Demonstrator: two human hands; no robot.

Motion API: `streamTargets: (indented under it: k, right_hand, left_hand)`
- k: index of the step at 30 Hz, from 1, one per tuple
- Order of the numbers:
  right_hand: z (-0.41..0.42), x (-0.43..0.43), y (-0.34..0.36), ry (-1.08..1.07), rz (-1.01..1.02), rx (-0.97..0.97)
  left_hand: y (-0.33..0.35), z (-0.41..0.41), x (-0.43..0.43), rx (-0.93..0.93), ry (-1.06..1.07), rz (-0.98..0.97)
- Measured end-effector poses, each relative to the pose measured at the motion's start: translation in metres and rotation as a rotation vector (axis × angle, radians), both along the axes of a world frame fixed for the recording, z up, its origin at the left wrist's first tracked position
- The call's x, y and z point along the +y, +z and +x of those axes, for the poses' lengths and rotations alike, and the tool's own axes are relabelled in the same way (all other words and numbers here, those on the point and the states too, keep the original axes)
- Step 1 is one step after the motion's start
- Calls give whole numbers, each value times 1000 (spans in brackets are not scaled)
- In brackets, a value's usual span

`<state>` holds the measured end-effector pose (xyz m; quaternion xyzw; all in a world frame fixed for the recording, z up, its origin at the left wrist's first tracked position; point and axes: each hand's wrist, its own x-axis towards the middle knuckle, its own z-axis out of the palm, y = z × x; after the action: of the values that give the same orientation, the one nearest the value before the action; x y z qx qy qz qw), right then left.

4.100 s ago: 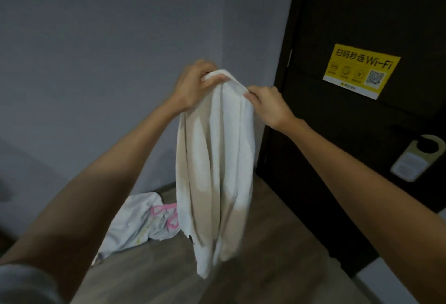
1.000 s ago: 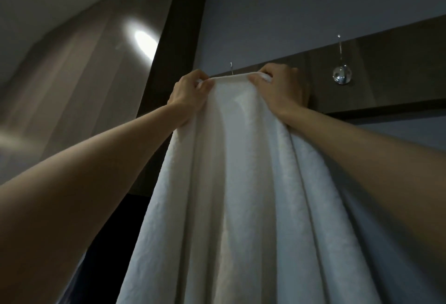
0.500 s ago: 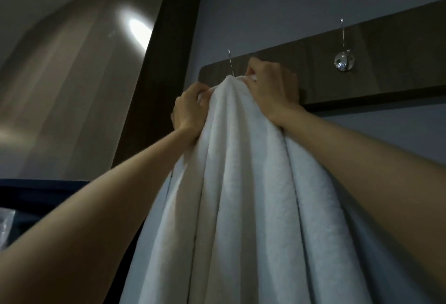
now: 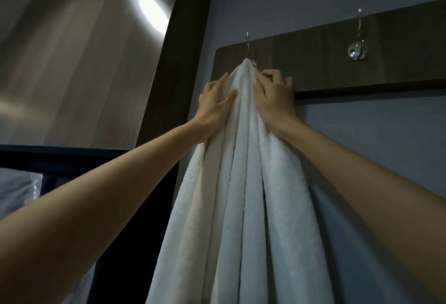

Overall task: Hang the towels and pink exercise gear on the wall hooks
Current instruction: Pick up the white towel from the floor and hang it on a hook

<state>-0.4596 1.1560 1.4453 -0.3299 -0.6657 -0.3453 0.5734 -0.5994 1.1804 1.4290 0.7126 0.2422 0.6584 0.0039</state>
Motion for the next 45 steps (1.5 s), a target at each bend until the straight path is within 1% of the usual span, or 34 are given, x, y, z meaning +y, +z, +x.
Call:
streamTargets:
  k: [3, 5, 7, 10, 13, 18, 21, 24, 29, 34, 37, 39, 41, 45]
  right_hand:
    - [-1, 4, -11, -142, -2, -55]
    - [-2, 7, -18, -135, -48, -75]
    - [-4, 11, -24, -67, -104, -72]
    - [-8, 16, -33, 9, -124, -41]
    - [-7, 18, -43, 110, -154, -25]
    - [-4, 8, -65, 239, -257, 4]
    - [-7, -5, -84, 350, -280, 32]
    - [-8, -20, -111, 387, -328, 54]
    - [-5, -42, -170, 347, -442, 70]
    - [-5, -71, -233, 197, -581, 44]
    - [-5, -88, -263, 150, -698, 33]
    - [-3, -99, -276, 132, -768, 27]
    - [1, -110, -284, 106, -805, 9]
    - [11, -147, -294, 47, -779, -30]
  left_hand:
    - [-13, -1, 7, 23, 94, 83]
    - [-19, 1, 11, 53, 101, 103]
    - [-25, 3, 14, 39, 84, 115]
    - [-36, 6, 18, 13, 99, 154]
    - [-50, 6, 21, -12, 38, 161]
    - [-80, 11, 0, -75, -88, 65]
    - [-106, 9, -10, -57, -117, 22]
    - [-137, 0, -21, -6, -127, -25]
    - [-197, -11, -35, 66, -131, -114]
    - [-264, -18, -51, 103, -136, -222]
    - [-296, -26, -64, 154, -144, -303]
    - [-308, -29, -81, 192, -163, -349]
    - [-316, -33, -98, 238, -132, -390]
    - [-319, -42, -132, 275, 18, -315]
